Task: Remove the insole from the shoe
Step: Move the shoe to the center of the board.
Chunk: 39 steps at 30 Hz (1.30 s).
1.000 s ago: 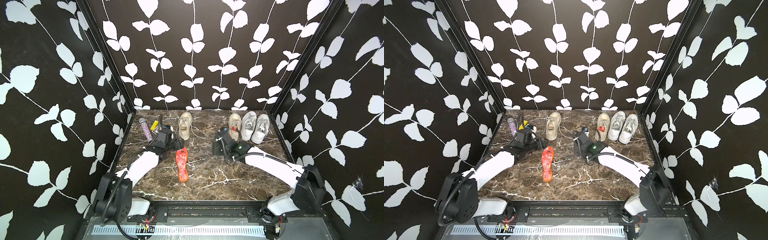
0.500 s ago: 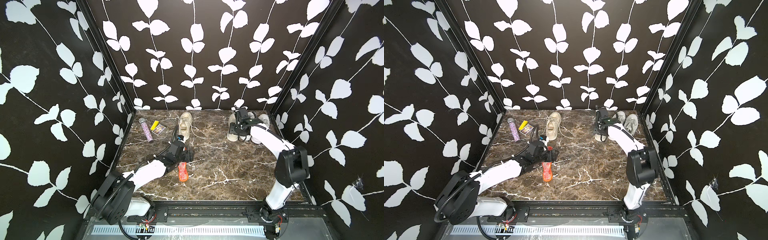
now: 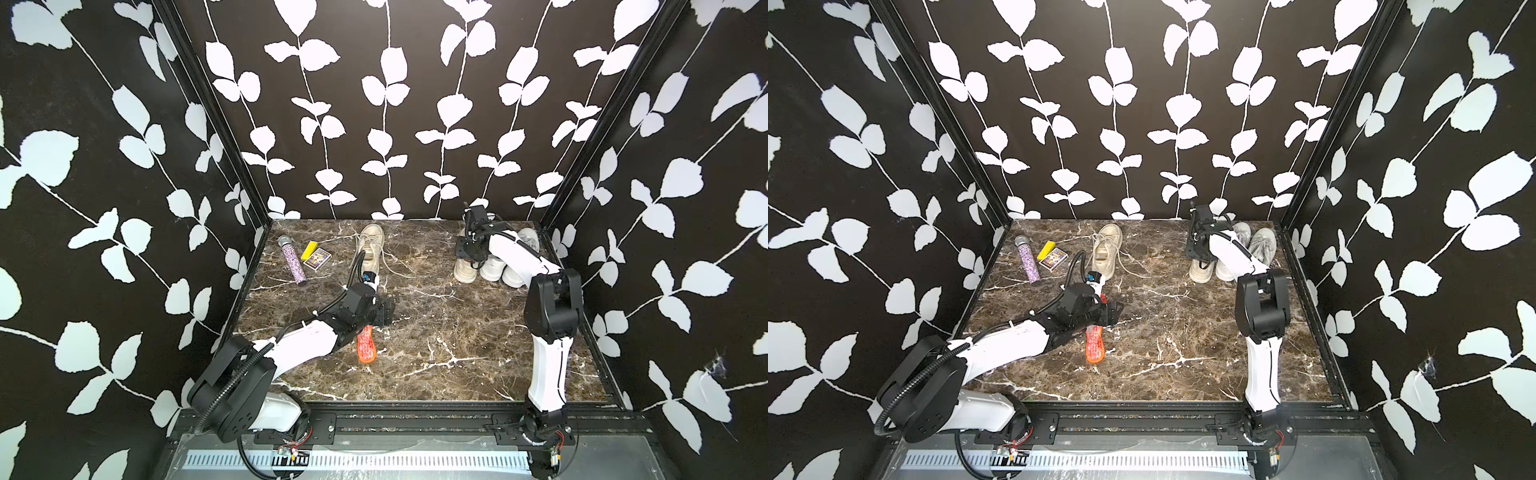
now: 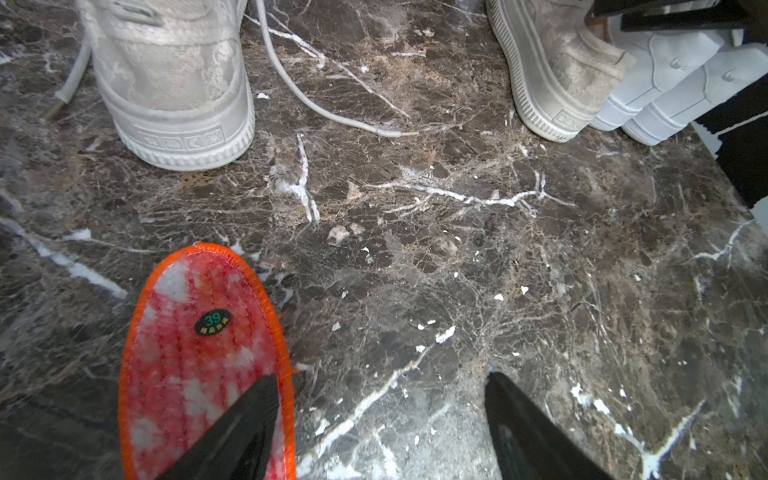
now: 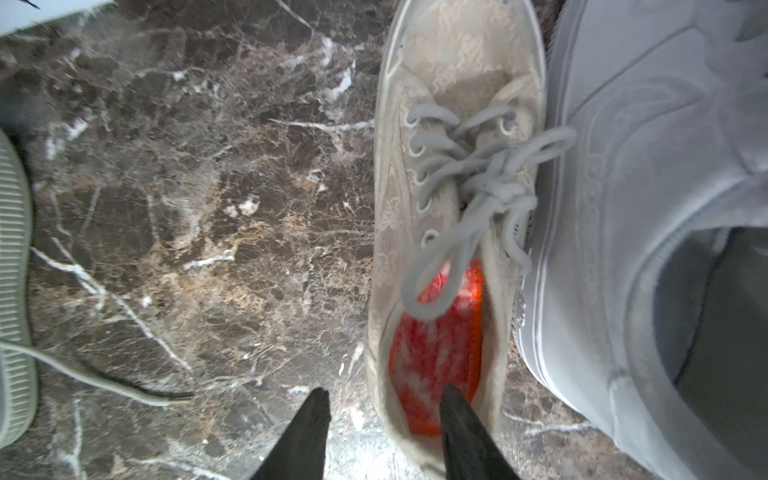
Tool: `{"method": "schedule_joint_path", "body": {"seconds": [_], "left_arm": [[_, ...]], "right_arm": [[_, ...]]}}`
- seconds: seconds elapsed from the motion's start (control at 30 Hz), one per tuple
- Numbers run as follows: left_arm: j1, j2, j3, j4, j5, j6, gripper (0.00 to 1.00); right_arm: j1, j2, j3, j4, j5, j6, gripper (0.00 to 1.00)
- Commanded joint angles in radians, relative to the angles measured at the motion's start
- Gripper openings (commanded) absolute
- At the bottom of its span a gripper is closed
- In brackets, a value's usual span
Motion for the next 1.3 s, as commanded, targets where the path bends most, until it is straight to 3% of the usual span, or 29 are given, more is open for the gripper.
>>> {"method": "schedule_joint_path", "body": {"seconds": [0.0,0.47,0.83,1.27], "left_arm": [[-0.005,0.002,0.034,0.007,-0.037,0.013,0.81],[-0.005,0.018,0.065,-0.023,-0.074,0.002,0.81],[-0.005,-0.013,0.077,-0.059,-0.063,0.000,0.81],[-0.005,0.056,0.143,-0.118,-0.029,-0.042,0.81]], "right_arm": [[-0.009,0.043,0.056,-0.046,0.000,-0.006,0.40],[-0.019,0.094,0.136,-0.080,-0.033,-0.023,0.01],[0.028,-0.080,-0.014,-0.001,-0.050,-0.077,0.00],[0.182,-0.380,-0.451,0.125,-0.073,-0.046,0.00]]}}
